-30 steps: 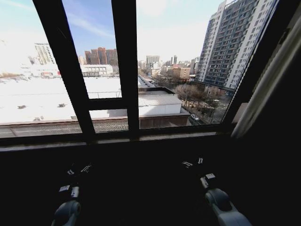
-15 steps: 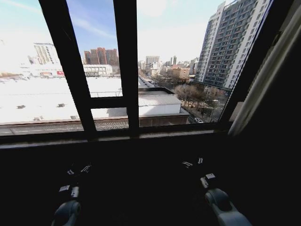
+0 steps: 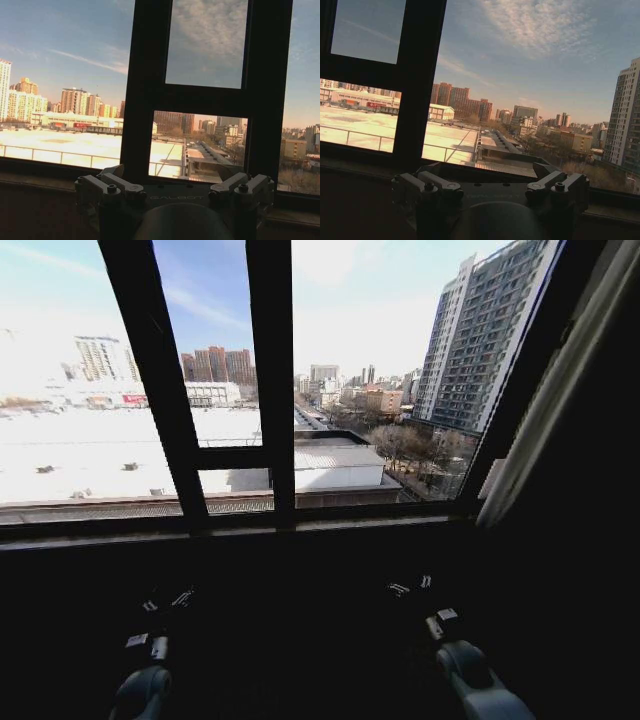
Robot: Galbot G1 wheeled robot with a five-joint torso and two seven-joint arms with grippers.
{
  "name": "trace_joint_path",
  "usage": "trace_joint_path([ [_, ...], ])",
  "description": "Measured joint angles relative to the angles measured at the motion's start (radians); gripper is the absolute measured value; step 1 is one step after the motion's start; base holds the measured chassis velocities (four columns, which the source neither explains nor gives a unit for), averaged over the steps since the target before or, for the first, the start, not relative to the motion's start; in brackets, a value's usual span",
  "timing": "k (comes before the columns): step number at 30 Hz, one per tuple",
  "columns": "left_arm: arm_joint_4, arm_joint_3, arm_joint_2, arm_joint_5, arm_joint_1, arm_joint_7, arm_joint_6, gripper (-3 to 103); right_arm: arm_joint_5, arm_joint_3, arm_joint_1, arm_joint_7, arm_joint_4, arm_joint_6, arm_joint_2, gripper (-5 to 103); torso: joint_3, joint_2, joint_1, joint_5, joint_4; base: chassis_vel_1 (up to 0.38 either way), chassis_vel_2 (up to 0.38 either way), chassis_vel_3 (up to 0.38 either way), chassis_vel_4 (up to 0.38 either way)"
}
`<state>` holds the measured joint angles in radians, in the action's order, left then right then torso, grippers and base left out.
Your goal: Open the curtains by pulling them apart, changing their state from closed to fully open.
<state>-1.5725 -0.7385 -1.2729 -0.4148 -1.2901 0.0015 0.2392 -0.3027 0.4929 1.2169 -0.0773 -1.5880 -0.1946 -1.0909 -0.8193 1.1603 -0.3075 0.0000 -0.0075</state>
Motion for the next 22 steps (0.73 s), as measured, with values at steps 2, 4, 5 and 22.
trace_joint_path([
  [2,0.000,0.000,0.000,0.000,0.000,0.000,0.000,100,0.000,0.000,0.000,0.000,0.000,0.000,0.000,100,0.000,0.000,0.000,0.0000,-0.0001,0.000,0.000,0.000,0.000],
  [4,0.000,0.000,0.000,0.000,0.000,0.000,0.000,100,0.000,0.000,0.000,0.000,0.000,0.000,0.000,100,0.000,0.000,0.000,0.0001,-0.0001,0.000,0.000,0.000,0.000],
  [5,0.000,0.000,0.000,0.000,0.000,0.000,0.000,100,0.000,0.000,0.000,0.000,0.000,0.000,0.000,100,0.000,0.000,0.000,0.0000,-0.0001,0.032,-0.063,-0.027,0.049],
  [22,0.000,0.000,0.000,0.000,0.000,0.000,0.000,100,0.000,0.000,0.000,0.000,0.000,0.000,0.000,100,0.000,0.000,0.000,0.0000,-0.0002,0.023,-0.030,-0.016,0.033],
])
